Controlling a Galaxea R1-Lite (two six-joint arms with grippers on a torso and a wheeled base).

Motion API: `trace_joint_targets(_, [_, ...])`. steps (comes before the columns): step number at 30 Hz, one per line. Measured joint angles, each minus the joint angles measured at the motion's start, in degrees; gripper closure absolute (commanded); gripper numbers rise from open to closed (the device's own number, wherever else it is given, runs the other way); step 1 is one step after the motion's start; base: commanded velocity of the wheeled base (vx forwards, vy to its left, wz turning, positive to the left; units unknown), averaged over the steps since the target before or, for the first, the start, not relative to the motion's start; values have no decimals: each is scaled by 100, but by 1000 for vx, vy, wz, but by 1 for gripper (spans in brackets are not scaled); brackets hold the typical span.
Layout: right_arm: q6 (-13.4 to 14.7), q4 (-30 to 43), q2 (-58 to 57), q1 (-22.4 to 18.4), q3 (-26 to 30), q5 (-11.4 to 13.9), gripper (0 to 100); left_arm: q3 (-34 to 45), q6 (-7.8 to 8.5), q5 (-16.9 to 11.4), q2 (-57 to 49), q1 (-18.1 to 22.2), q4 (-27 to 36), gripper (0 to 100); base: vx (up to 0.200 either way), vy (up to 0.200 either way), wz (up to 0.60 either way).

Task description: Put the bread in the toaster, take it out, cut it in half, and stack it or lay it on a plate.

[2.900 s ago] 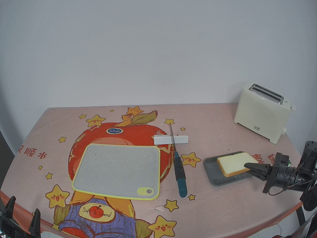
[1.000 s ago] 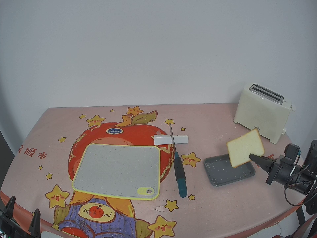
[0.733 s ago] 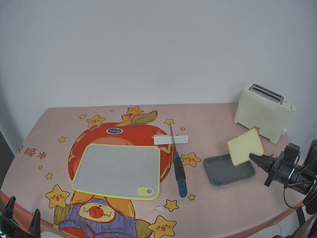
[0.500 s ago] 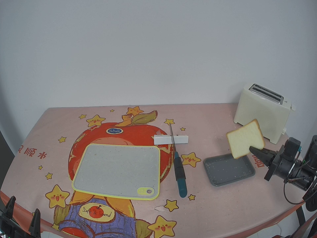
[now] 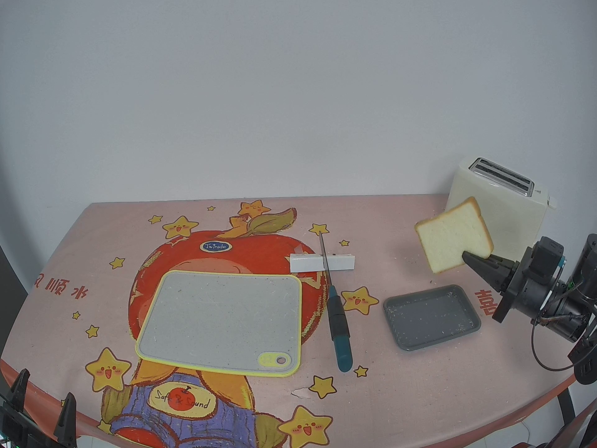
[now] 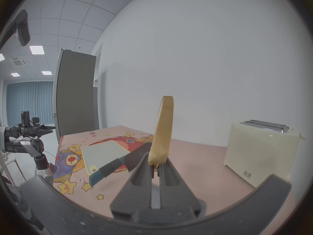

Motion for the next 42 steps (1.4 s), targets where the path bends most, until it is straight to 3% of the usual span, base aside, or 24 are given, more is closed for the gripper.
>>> trace_joint_targets(9, [163, 1473, -616, -185, -430, 76, 100, 0, 0, 0, 0, 0, 2, 0, 0, 0, 0])
trace_joint_targets(16, [177, 3512, -1499, -461, -789, 389, 100, 0, 0, 0, 0, 0, 0, 0, 0, 0, 0])
trace_joint_targets(21, [137, 4480, -1971, -645, -1069, 479, 100, 0, 0, 0, 0, 0, 2, 0, 0, 0, 0])
trace_joint_targets(34, [-13, 4579, -2297, -1401, -1309, 473, 100, 0, 0, 0, 0, -2, 2, 0, 0, 0, 0])
trace_joint_targets(42, [-402, 4571, -2275, -1901, -1296, 475, 100, 0, 0, 0, 0, 0, 2, 0, 0, 0, 0])
